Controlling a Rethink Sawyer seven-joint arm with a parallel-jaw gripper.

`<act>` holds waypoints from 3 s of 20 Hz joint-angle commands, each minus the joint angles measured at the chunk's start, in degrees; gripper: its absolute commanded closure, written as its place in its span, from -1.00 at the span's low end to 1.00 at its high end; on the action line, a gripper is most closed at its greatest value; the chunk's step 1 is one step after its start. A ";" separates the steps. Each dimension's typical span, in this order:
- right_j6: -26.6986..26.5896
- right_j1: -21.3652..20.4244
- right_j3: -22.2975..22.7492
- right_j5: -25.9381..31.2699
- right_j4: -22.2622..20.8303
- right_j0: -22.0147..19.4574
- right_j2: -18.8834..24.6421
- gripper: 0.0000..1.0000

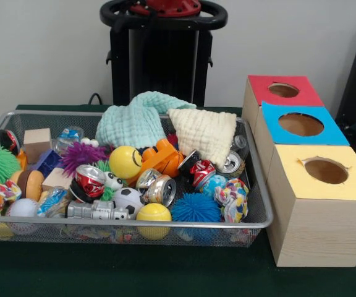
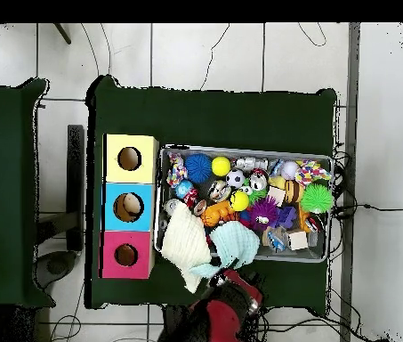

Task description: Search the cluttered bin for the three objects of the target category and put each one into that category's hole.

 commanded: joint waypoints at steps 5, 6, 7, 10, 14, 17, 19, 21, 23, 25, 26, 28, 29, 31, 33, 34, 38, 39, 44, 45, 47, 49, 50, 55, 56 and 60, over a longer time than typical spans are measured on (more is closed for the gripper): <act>7.55 -3.84 6.50 -3.12 -9.47 -8.96 13.81 -1.00; 7.82 -5.05 6.94 -2.41 -9.48 -9.41 13.88 -1.00; 8.01 -5.76 7.29 -1.91 -9.31 -9.35 13.81 -1.00; 8.31 -7.97 7.44 2.19 -6.58 -6.66 12.13 -1.00; 8.84 -7.01 6.68 2.77 -3.81 -2.11 7.58 -1.00; 8.73 -5.81 8.18 0.95 -6.95 -11.09 12.58 -1.00; 8.66 -3.17 8.93 -1.94 -9.78 -18.57 17.47 -1.00; 9.57 -0.13 9.26 -7.38 -12.16 -22.04 18.22 -1.00; 9.68 5.33 13.18 -10.88 -16.29 -27.32 18.73 -1.00; 8.40 9.08 14.18 -13.93 -20.72 -29.03 17.91 -1.00; 8.15 9.53 14.54 -14.29 -21.71 -29.20 17.28 -1.00; 8.77 10.45 15.91 -18.47 -26.22 -31.12 16.74 -1.00; 9.00 11.02 16.23 -19.42 -27.16 -31.15 15.88 -1.00; 9.16 10.44 17.54 -21.70 -31.48 -32.84 15.24 -1.00; 9.50 13.59 16.96 -23.52 -34.92 -35.66 16.65 -1.00; 9.83 16.95 15.65 -25.97 -35.07 -35.62 16.60 -1.00; 9.56 23.70 9.03 -30.76 -28.61 -30.79 18.02 -1.00; 8.94 21.26 7.99 -28.55 -26.81 -29.72 18.42 -1.00; 9.94 12.62 6.79 -22.75 -27.83 -34.55 23.08 -1.00; 9.27 9.18 7.19 -16.69 -28.26 -36.50 25.78 -1.00; 9.16 7.46 7.80 -12.03 -27.75 -39.49 29.09 -1.00; 7.45 11.28 6.08 -12.88 -26.24 -37.30 26.11 -1.00; 7.64 13.99 5.63 -15.60 -25.73 -36.29 24.56 -1.00; 8.34 24.96 4.32 -27.51 -24.32 -32.55 19.42 -1.00; 8.44 25.60 4.24 -28.10 -24.16 -32.40 19.17 -1.00; 8.96 27.45 4.37 -29.47 -23.79 -32.03 18.69 -1.00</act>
